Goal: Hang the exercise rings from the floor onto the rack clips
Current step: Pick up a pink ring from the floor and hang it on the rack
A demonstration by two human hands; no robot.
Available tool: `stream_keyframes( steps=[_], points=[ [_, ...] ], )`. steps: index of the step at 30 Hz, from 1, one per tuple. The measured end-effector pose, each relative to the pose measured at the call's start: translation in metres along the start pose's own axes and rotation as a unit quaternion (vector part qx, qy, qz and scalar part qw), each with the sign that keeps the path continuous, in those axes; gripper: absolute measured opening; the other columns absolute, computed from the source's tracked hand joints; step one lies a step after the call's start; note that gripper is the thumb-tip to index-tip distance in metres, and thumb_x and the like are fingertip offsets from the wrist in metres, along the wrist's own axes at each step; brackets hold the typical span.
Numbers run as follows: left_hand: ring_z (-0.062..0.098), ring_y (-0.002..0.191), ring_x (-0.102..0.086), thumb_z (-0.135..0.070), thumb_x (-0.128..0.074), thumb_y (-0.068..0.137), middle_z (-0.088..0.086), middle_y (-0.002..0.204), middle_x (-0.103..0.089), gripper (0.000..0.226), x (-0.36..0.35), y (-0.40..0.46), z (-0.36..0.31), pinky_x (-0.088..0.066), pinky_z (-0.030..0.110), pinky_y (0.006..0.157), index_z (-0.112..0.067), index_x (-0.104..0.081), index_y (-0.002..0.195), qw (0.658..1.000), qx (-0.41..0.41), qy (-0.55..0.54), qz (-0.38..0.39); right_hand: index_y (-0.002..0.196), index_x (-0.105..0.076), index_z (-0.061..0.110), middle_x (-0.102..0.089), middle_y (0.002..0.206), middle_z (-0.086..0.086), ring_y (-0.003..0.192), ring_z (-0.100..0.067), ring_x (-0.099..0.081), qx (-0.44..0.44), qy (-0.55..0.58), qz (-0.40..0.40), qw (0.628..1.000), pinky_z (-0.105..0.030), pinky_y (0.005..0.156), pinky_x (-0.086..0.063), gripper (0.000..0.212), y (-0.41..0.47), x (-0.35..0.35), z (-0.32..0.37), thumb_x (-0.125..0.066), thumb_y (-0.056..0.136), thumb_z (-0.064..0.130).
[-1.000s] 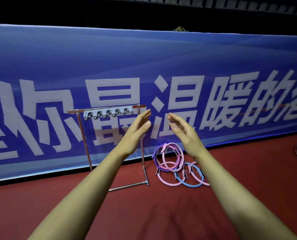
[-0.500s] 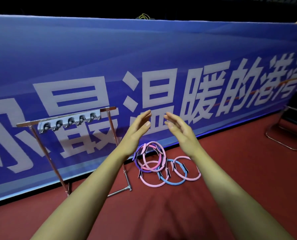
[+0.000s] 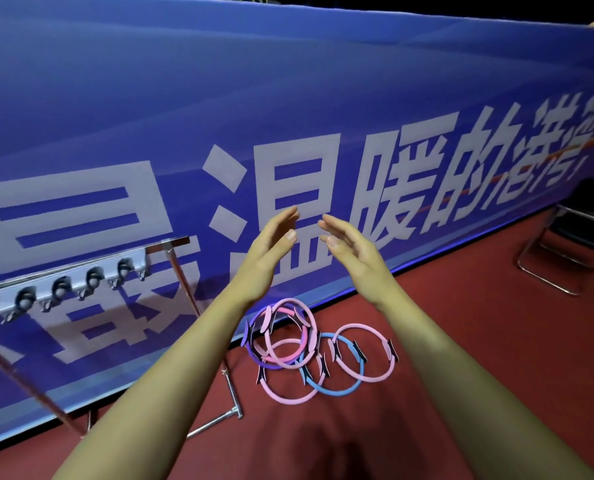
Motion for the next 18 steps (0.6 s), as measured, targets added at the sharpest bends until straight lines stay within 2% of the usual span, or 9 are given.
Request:
stream_keyframes(
  steps=[4,6,9,13,18],
  points=[
    [0.003,0.144,-0.041,-0.043,-0.047,0.101,-0.011,0.157,-0.044,0.056,-0.001,0.044,0.028,-0.039,0.015,0.111,-0.029,-0.038,0.154,1.000,0.009,-0.005,0.013,0.148,-0.047,0.025,-0.054,0.147,0.008,0.134,-0.005,-0.052,-0.014,0.003,-0.001,1.000,-0.021,0.106,-0.044,0.047,0.042,0.014,-0.028,-0.055,0.103,0.033],
    [0.003,0.144,-0.041,-0.043,-0.047,0.100,-0.010,0.158,-0.043,0.057,0.001,0.066,0.043,-0.038,0.016,0.111,-0.030,-0.037,0.154,1.000,0.015,-0.006,0.012,0.149,-0.046,0.022,-0.054,0.148,0.006,0.135,-0.006,-0.051,-0.023,0.011,0.002,1.000,-0.014,0.101,-0.045,0.047,0.064,0.020,-0.043,-0.054,0.103,0.029],
    [0.004,0.143,-0.042,-0.043,-0.047,0.100,-0.009,0.157,-0.044,0.057,0.006,0.101,0.064,-0.040,0.015,0.109,-0.028,-0.038,0.154,1.000,0.023,0.006,0.000,0.149,-0.046,0.021,-0.053,0.148,0.006,0.135,-0.005,-0.051,-0.033,0.014,0.011,0.999,-0.011,0.097,-0.045,0.047,0.100,0.029,-0.069,-0.054,0.103,0.028],
    [0.005,0.143,-0.043,-0.044,-0.047,0.099,-0.006,0.157,-0.044,0.061,0.017,0.157,0.091,-0.040,0.010,0.106,-0.024,-0.037,0.155,0.999,0.028,0.017,-0.028,0.149,-0.046,0.023,-0.054,0.148,0.008,0.135,-0.005,-0.051,-0.031,0.019,0.019,0.999,-0.013,0.100,-0.045,0.046,0.158,0.047,-0.106,-0.053,0.104,0.028],
    [0.006,0.142,-0.044,-0.038,-0.047,0.101,-0.004,0.156,-0.046,0.057,0.011,0.222,0.148,-0.041,0.012,0.106,-0.022,-0.037,0.155,0.997,0.054,0.023,-0.058,0.150,-0.045,0.022,-0.052,0.149,0.006,0.135,-0.006,-0.051,-0.034,0.032,0.053,0.998,-0.022,0.108,-0.045,0.047,0.232,0.068,-0.167,-0.053,0.104,0.029]
  ],
)
Point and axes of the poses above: each hand's wrist, its own y-axis towards the middle knuckle, its own x-axis out of the back of the hand, z = x × y, the point moved 5 cm from there along y, towards the middle knuckle
